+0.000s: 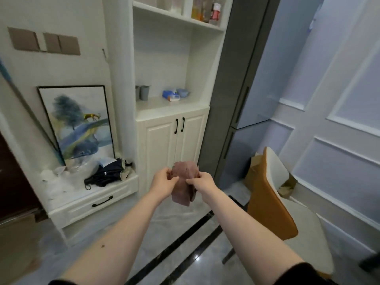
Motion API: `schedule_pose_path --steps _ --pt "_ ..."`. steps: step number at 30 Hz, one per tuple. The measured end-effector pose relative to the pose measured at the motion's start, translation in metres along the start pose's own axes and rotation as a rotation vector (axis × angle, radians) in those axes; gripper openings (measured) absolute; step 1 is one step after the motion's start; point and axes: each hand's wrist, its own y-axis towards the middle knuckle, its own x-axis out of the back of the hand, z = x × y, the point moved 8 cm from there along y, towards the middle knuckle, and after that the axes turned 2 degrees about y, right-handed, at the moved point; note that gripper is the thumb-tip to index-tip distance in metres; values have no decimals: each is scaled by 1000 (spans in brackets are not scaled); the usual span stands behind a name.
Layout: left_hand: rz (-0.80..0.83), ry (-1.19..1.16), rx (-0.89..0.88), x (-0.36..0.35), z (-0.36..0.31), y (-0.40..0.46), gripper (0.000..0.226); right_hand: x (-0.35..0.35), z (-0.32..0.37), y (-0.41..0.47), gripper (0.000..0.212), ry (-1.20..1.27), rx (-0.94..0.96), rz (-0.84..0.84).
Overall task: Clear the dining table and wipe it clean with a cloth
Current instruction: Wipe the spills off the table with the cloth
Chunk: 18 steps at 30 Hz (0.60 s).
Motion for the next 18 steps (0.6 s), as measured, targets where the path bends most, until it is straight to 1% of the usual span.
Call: schedule_pose_path --steps 2,4,6,7,10,12,15,18 --pt "12 -20 -13 -17 -2 53 9 6 10 56 19 2 -2 -31" --pt "11 -54 -13 -33 -4 109 13 11 19 114 8 14 -15 -37" --pt "12 -75 7 -42 -9 150 22 18 31 154 12 41 -27 -30" --pt "11 -73 9 -50 -17 184 24 25 44 187 11 43 -19 -32" --pt "25 -59 -24 -67 -50 264 13 41 85 271 19 8 41 -45" --pt "32 -41 -62 -73 -68 306 9 49 107 312 20 -8 61 -57" --pt "39 -29 -86 -91 -82 380 8 59 133 379 19 -22 89 -70" --pt "55 -46 -99 -110 -89 449 7 68 154 443 12 -21 144 -83"
